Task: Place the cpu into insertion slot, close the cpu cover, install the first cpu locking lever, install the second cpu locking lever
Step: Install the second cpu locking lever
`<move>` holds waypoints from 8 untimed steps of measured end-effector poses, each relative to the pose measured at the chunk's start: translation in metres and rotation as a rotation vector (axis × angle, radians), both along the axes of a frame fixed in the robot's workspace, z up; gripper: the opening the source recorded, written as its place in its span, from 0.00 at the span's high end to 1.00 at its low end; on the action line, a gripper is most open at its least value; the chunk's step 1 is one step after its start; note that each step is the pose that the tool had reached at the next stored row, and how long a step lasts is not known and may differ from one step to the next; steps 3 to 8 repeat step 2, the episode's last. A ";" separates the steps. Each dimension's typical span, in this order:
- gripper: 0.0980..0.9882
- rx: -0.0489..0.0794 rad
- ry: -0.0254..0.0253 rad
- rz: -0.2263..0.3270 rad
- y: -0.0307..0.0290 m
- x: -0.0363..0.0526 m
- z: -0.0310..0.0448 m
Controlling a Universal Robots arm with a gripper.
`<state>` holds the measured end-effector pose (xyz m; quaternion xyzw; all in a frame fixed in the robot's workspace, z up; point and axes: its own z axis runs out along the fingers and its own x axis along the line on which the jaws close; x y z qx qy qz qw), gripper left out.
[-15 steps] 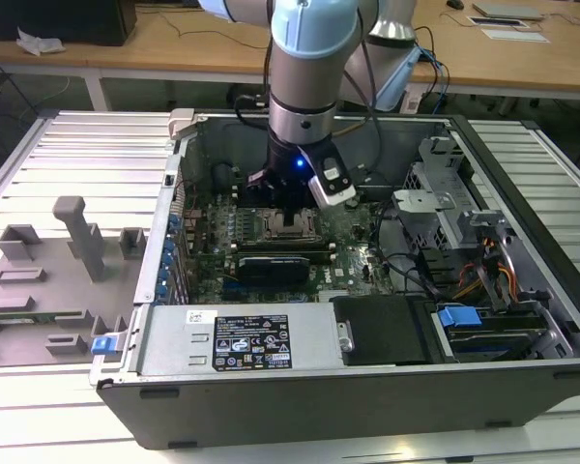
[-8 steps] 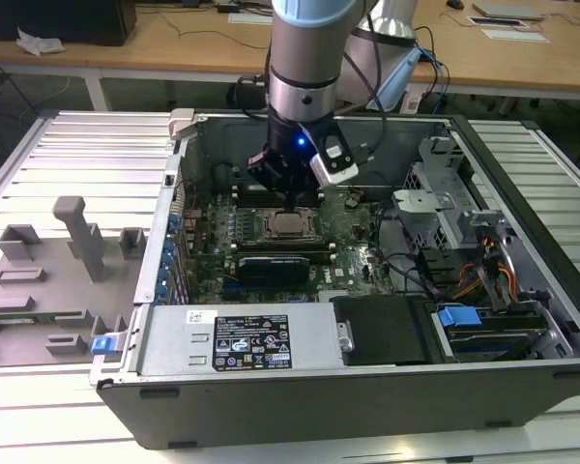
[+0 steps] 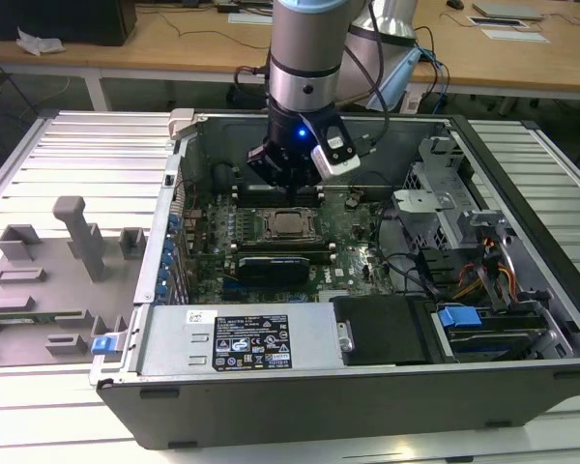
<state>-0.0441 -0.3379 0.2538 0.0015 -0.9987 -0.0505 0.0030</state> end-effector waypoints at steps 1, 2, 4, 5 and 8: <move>0.99 0.000 0.0000 0.000 0.0000 0.0000 0.0000; 0.99 0.000 0.0000 0.000 0.0000 0.0000 0.0000; 0.99 0.000 0.0000 0.000 0.0000 0.0000 0.0000; 0.99 0.000 0.0000 0.000 0.0000 0.0000 0.0000; 0.99 0.000 0.0000 0.000 0.0000 0.0000 0.0000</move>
